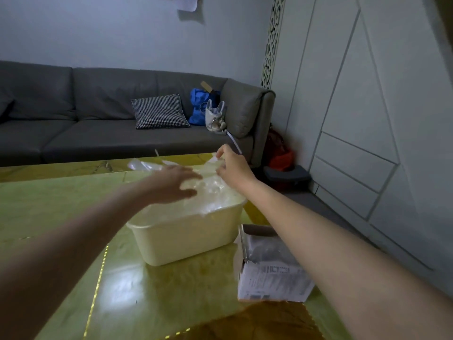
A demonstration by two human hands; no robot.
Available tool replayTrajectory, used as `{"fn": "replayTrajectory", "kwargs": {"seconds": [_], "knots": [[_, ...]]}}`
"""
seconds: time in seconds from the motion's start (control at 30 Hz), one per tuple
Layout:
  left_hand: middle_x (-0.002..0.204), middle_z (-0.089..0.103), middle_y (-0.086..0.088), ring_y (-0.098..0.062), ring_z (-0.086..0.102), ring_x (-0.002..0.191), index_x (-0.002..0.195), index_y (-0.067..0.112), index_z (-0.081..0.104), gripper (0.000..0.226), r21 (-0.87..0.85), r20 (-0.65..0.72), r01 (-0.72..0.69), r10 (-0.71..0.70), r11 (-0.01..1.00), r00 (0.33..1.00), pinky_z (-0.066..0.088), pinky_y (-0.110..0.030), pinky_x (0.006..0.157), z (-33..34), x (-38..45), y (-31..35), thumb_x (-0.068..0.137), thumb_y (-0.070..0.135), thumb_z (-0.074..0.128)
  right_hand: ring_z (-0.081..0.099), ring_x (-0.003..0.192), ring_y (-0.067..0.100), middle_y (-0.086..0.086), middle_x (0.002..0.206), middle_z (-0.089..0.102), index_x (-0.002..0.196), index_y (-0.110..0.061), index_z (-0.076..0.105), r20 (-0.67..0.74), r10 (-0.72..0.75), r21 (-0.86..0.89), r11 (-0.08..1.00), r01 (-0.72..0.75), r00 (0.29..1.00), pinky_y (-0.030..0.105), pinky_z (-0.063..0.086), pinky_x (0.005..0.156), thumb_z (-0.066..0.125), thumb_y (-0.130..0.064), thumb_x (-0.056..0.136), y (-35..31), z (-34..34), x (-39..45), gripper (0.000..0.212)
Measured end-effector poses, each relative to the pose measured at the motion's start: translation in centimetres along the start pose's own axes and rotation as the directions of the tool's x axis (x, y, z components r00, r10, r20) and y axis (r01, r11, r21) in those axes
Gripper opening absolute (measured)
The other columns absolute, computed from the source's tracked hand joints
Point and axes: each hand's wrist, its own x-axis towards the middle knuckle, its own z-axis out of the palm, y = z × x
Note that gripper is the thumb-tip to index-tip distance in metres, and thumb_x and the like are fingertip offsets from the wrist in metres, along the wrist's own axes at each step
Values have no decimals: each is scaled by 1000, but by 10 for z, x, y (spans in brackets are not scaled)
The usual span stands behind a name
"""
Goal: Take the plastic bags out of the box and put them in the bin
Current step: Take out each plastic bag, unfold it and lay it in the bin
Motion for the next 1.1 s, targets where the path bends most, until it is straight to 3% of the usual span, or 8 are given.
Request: {"fn": "replayTrajectory", "kwargs": {"seconds": [0.13,0.3,0.43,0.53,0.63,0.9,1.0,1.1], "knots": [[153,23,-2,-25,26,139,144,32,26,54,113,355,136,-168,984,920,24,-38,113,26,11,-2,95,24,46,54,81,30,17,102,58,118,-10,40,97,-17,-293,955,45,995,37,40,62,42,4,92,7,15,2,30],[150,31,-3,-23,38,132,146,26,23,56,134,433,180,-221,975,874,32,-30,105,35,18,-4,96,7,37,45,111,27,9,123,46,124,-12,44,86,-184,-397,895,203,979,34,41,78,52,-16,93,-10,8,-3,33],[147,33,-5,-26,41,129,146,23,25,53,33,490,251,-234,968,839,36,-34,107,41,22,-8,97,7,37,47,114,23,7,118,54,109,-13,63,380,-246,-463,784,413,892,38,39,94,50,-17,94,-25,14,-14,20],[145,36,-8,-27,40,131,143,22,33,45,-60,477,318,-253,946,842,37,-35,107,40,20,-7,98,14,37,58,96,25,11,112,61,115,-3,62,594,85,-502,816,286,800,31,48,77,49,-14,96,-19,21,-14,26],[143,37,-7,-26,46,124,141,26,35,45,-72,515,382,-294,921,805,46,-32,98,36,15,-8,98,16,38,46,61,19,9,81,50,85,-2,56,540,216,-540,830,139,813,23,38,51,49,-10,95,-11,18,-7,15],[102,66,-11,-21,60,87,106,3,64,27,-463,81,281,-275,841,958,48,-27,72,-3,-1,3,97,19,44,63,97,29,14,115,59,122,-1,57,518,219,-332,942,-42,827,35,55,81,46,-13,97,-11,-1,-8,30],[89,64,-4,-16,57,81,94,12,65,40,-713,311,344,-163,611,936,47,-27,75,-13,-15,19,98,38,36,61,90,21,6,106,63,103,-7,65,593,164,-123,986,-113,789,32,49,80,41,-25,101,-20,-10,-15,30],[105,64,-5,-22,59,99,97,16,65,50,-539,514,475,-176,696,840,46,-36,94,-3,-19,22,95,52,32,58,96,18,1,116,61,98,-14,67,666,225,-216,971,-104,711,34,47,91,33,-43,101,-27,-11,-25,46]]}}
